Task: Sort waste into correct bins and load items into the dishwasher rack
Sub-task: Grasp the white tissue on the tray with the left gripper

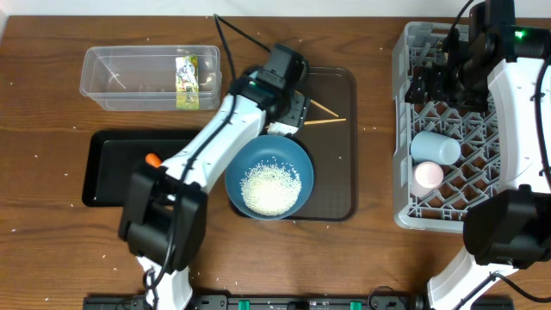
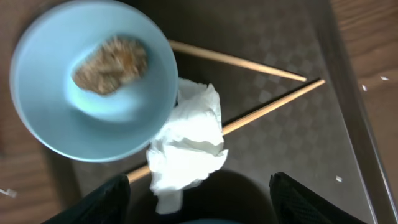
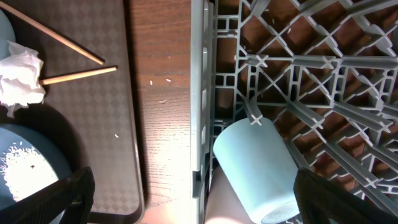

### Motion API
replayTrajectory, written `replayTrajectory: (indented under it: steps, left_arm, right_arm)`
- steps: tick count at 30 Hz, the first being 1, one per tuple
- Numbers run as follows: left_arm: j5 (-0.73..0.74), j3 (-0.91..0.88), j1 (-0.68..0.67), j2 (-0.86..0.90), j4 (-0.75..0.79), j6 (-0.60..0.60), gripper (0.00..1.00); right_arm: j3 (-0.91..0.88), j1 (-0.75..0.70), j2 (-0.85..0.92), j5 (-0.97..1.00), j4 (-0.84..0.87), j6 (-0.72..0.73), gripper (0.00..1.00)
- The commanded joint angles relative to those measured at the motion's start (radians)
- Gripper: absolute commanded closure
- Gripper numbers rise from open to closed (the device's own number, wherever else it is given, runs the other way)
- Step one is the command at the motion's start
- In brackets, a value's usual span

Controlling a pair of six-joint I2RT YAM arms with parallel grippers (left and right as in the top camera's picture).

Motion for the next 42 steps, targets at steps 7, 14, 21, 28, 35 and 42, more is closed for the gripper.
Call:
replayTrajectory:
  steps: [7,14,21,28,35,42]
  left_arm:
    - [-0.095,0.0,-0.032,0.119,0.019,-0.25,0.33]
    - [-0.154,0.0,-0.031,0.193,0.064,-0.313,0.35]
    - [-0.154,0.0,-0.031,0.225,0.083,-0.313,0.46]
    - [-0.151,0.0,-0.031,0.225,0.083,-0.313,0.91]
    - [-0.055,0.0,-0.032,0.216,0.078,-0.312,0.94]
    - [0.016,0.001,-0.032,0.126,0.052,-0.292,0.94]
  right_arm:
    - [0.016,-0.005,-0.016,0.006,-0.008,0.001,0.06]
    - [0.016,-0.005,-0.016,0.006,-0.016,-0.002,0.06]
    - [0.016,-0.005,-0.016,0.029,-0.022,-0.002,0.06]
    - [0.016,-0.005,-0.016,0.029,-0.021,-0.002,0.06]
    - [0.016,-0.005,-0.016,0.029,-0.022,-0.002,0.06]
    - [0.016,-0.005,-0.016,0.029,-0.023,-0.002,0.06]
